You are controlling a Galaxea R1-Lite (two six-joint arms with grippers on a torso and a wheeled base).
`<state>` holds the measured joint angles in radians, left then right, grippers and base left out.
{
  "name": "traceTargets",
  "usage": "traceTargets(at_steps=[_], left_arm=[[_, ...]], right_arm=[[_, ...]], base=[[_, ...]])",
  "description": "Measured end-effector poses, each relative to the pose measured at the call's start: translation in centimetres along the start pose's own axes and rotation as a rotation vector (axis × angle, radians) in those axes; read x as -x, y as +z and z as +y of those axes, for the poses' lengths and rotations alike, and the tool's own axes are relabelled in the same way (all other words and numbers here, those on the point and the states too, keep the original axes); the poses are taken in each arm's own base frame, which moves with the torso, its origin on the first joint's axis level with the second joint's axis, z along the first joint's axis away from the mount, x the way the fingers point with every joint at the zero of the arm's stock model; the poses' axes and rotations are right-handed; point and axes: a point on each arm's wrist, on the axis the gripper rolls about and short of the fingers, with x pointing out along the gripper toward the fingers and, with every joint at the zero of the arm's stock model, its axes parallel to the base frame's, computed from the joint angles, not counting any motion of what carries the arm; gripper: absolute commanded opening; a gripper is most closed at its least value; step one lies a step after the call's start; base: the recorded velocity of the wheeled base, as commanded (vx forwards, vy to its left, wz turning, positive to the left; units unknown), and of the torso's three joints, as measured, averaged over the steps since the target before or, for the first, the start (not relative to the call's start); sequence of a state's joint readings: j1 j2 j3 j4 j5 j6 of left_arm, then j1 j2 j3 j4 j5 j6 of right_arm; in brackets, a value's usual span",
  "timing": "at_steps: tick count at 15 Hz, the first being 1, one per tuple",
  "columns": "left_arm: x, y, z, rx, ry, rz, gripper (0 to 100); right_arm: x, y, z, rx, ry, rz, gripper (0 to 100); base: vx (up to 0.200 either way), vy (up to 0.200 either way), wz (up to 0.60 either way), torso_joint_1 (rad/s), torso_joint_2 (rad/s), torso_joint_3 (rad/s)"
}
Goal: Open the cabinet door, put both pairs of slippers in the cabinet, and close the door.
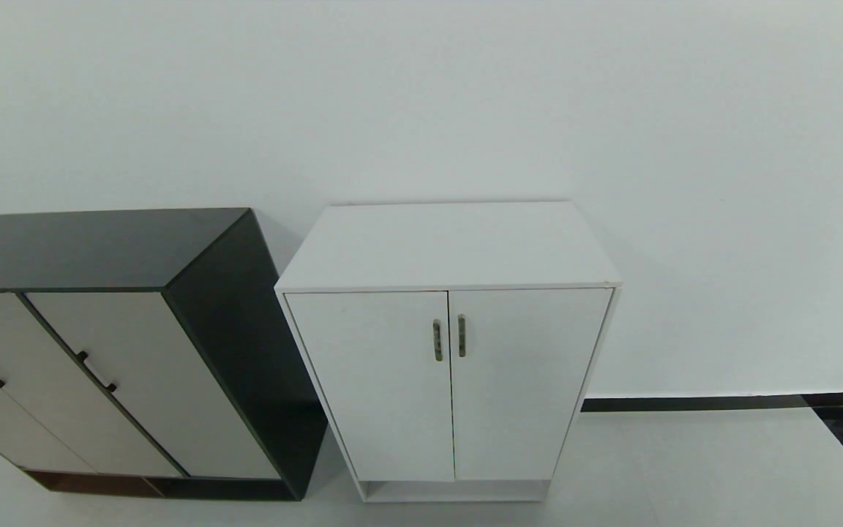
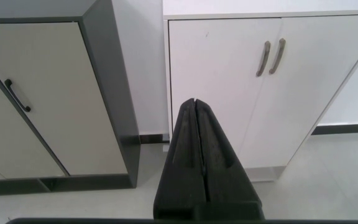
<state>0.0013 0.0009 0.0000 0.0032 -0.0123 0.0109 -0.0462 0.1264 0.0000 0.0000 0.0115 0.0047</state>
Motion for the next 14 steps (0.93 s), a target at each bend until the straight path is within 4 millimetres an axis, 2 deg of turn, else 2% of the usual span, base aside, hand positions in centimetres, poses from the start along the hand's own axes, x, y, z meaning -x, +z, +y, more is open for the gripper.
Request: traceTargets(at_steps=[14], left_arm=[[0.00, 0.00, 0.00, -0.001, -0.001, 0.000, 0]], right_arm=[[0.93, -0.34, -0.09, 0.004, 0.048, -0.126, 0]], base=[[0.000, 0.000, 0.00, 0.000, 0.00, 0.000]])
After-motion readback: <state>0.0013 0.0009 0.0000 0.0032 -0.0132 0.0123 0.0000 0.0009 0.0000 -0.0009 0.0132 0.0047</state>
